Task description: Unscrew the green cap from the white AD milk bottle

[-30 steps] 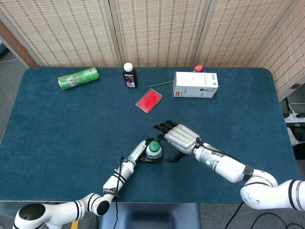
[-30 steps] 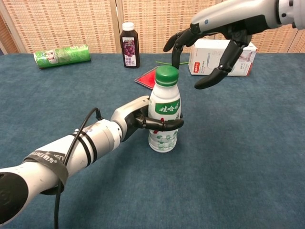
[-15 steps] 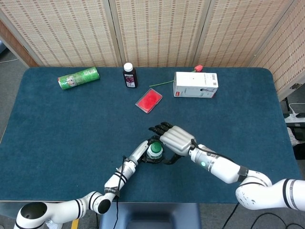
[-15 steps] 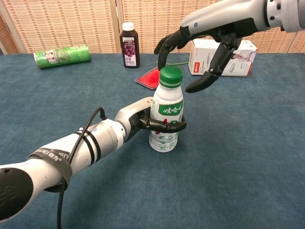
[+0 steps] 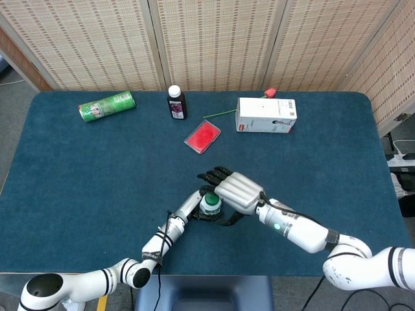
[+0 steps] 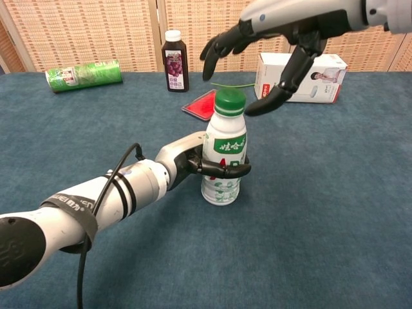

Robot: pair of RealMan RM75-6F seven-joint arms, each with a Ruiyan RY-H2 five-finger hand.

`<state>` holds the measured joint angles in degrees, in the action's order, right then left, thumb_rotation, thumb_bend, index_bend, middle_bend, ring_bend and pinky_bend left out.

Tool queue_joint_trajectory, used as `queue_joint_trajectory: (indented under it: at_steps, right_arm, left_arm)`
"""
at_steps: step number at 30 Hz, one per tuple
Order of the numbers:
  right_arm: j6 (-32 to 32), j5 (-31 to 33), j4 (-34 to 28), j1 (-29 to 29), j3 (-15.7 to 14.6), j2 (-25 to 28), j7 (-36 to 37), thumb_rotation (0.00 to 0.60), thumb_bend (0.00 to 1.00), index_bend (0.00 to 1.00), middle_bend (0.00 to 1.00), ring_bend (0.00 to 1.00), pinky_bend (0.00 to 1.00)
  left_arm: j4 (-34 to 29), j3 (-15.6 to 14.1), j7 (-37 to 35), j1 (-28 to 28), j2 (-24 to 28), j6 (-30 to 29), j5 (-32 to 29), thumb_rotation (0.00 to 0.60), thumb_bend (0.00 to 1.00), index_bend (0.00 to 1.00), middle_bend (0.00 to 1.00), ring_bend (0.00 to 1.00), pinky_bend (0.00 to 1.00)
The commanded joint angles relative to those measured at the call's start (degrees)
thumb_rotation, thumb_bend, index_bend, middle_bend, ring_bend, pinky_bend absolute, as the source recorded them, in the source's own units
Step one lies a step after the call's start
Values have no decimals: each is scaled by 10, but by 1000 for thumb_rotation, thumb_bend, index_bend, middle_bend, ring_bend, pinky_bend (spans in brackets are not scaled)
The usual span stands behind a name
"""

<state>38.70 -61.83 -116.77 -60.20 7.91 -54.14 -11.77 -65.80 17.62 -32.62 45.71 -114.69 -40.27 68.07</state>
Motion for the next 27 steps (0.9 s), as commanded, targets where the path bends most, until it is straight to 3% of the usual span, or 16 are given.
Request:
queue_joint_trajectory:
  at_steps: [1,12,27]
  right_arm:
    - [20,-10,13,14,2,-3,0,447,165,176,0,0,0]
    - [-2,-9,10,27,-18,16,-6,447,165,200,0,0,0]
    - [-16,2,11,11,-11,1,-19,447,166,203,0,0,0]
  left_arm:
    - [-2,-1,2,-1,1,-2,1,600,963,581,841,379,23]
    - [3,2,10,-1,2,0,-5,600,958,582,837,379,22]
    - [7,2,16,3,-1,8,-7,600,952,582,833,379,20]
